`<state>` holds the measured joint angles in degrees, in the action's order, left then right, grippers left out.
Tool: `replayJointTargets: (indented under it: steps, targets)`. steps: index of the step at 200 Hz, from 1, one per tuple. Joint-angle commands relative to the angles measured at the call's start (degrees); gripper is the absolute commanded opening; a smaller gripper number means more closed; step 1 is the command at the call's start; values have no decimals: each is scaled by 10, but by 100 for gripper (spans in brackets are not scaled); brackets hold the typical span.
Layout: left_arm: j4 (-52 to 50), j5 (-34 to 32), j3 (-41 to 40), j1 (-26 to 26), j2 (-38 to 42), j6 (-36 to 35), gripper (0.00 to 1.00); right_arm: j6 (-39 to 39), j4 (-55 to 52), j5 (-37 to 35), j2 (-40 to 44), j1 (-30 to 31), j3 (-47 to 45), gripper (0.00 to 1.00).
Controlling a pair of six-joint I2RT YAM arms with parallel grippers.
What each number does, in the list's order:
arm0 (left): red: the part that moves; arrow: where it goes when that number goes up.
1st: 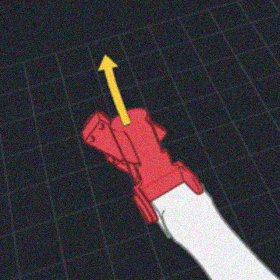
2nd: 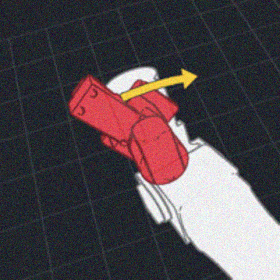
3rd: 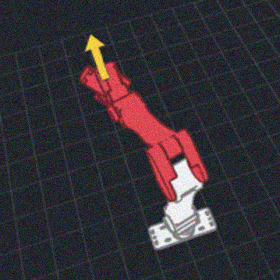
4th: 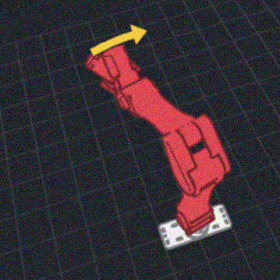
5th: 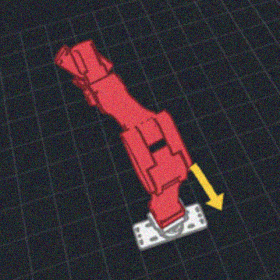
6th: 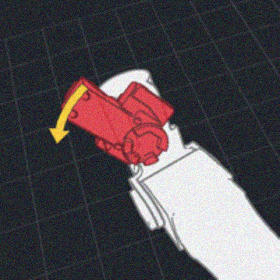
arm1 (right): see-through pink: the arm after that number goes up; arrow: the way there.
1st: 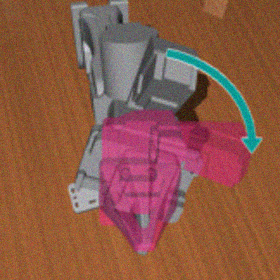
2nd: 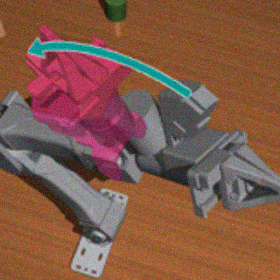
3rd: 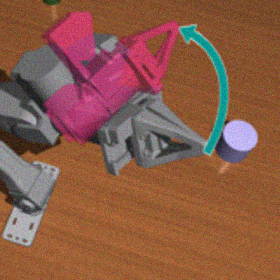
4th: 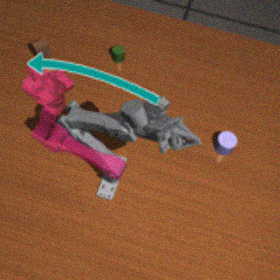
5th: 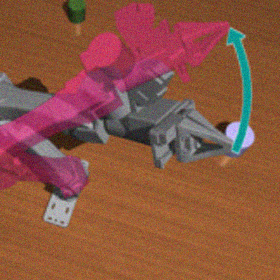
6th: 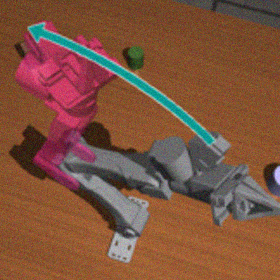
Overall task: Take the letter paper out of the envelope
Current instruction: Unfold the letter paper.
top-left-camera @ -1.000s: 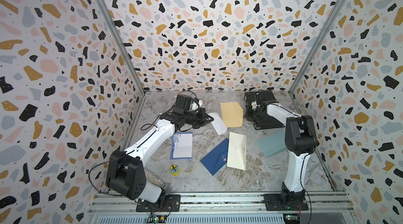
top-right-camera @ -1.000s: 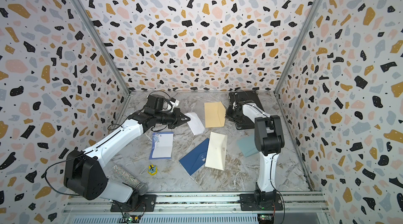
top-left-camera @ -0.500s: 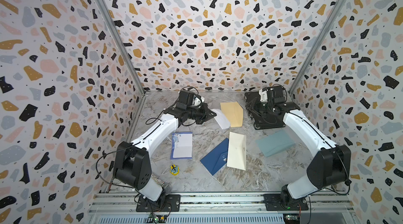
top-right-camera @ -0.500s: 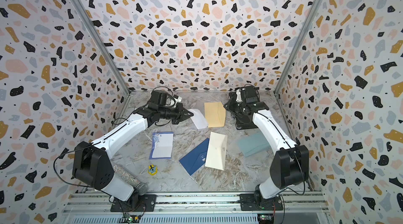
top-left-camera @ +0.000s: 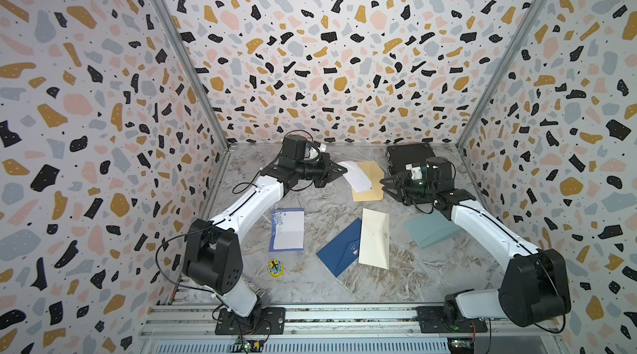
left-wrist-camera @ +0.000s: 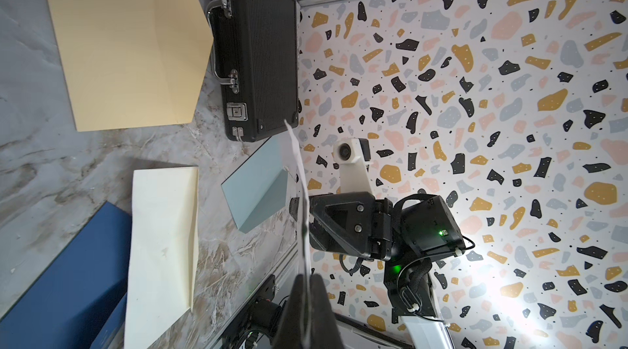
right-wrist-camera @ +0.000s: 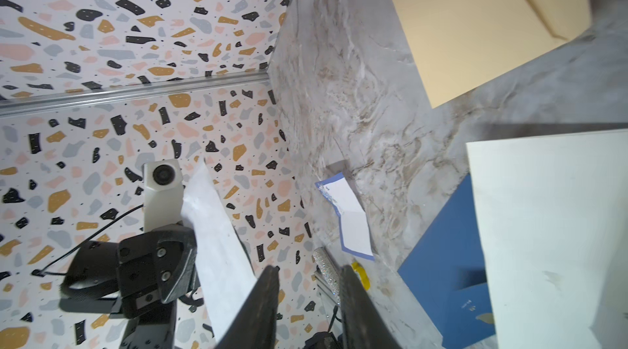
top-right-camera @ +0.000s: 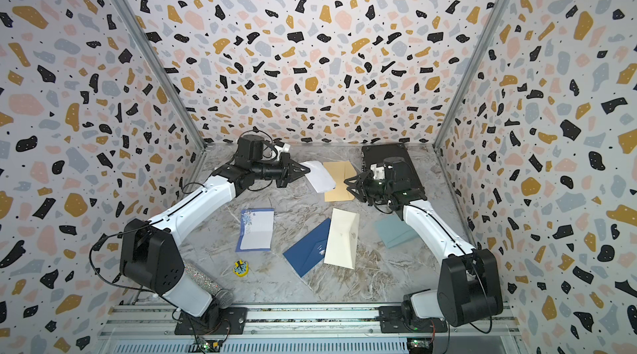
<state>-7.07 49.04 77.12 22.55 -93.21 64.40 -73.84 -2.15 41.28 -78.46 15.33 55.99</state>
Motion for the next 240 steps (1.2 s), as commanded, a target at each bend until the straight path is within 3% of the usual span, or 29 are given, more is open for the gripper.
replayJointTargets:
  steps: [1, 79, 137, 240]
  targets:
    - [65, 28, -17, 0, -11, 23, 0, -61, 87, 28, 16, 13, -6, 34]
    - [70, 19, -28, 8, -14, 25, 0, -66, 97, 43, 0, 21, -4, 32]
    - [63, 18, -24, 11, -14, 20, 0, 48, -51, 21, 5, 21, 28, 33]
    - [64, 19, -22, 20, -31, 18, 0, 24, -16, 28, -2, 24, 39, 28]
